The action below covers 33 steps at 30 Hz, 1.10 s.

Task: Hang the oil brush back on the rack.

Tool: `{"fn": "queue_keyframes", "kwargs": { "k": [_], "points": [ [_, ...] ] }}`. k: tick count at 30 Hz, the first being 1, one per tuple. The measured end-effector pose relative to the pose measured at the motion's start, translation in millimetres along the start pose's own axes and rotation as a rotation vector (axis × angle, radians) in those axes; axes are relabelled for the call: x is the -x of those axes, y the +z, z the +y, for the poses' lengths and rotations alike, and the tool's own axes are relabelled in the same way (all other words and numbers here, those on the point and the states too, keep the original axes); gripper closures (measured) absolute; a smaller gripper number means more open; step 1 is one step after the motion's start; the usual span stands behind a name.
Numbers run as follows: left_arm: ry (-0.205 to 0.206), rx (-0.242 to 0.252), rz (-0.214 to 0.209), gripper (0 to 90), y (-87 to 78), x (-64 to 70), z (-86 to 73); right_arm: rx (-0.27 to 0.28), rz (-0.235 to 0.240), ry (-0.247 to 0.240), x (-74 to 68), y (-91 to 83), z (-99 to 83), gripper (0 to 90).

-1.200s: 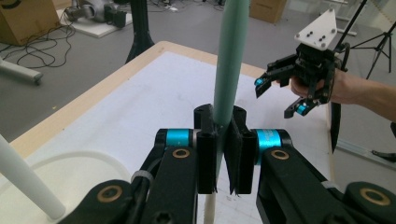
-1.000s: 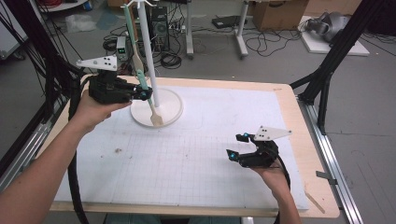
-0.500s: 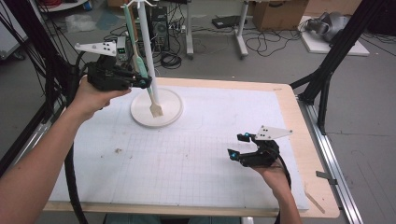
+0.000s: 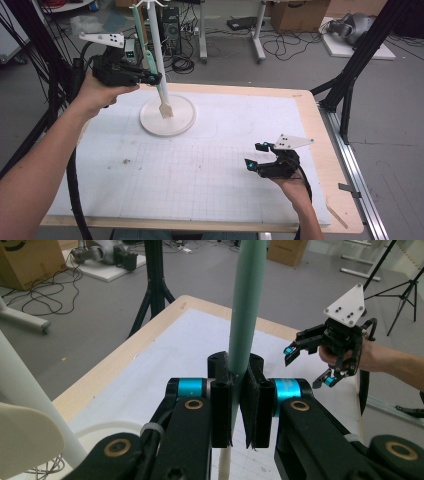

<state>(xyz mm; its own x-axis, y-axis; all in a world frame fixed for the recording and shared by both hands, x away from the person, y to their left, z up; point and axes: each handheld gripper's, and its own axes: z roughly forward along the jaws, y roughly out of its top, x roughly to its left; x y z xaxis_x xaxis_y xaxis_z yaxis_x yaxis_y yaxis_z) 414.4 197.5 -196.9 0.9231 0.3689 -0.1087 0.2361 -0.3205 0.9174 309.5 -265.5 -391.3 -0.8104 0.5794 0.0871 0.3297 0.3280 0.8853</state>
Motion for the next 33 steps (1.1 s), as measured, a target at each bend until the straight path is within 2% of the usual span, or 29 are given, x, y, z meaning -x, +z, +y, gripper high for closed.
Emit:
{"fn": "queue_keyframes", "kwargs": {
  "k": [10, 33],
  "points": [
    [-0.002, -0.007, -0.024, 83.3, 1.2, -9.9, 15.2, -0.006, -0.001, 0.003, 0.4, 0.2, -0.2, 26.7],
    [-0.013, -0.006, -0.005, 83.3, -2.7, -35.6, 50.2, -0.02, -0.003, -0.013, 0.3, 3.4, -0.4, 26.7]
  ]
}}
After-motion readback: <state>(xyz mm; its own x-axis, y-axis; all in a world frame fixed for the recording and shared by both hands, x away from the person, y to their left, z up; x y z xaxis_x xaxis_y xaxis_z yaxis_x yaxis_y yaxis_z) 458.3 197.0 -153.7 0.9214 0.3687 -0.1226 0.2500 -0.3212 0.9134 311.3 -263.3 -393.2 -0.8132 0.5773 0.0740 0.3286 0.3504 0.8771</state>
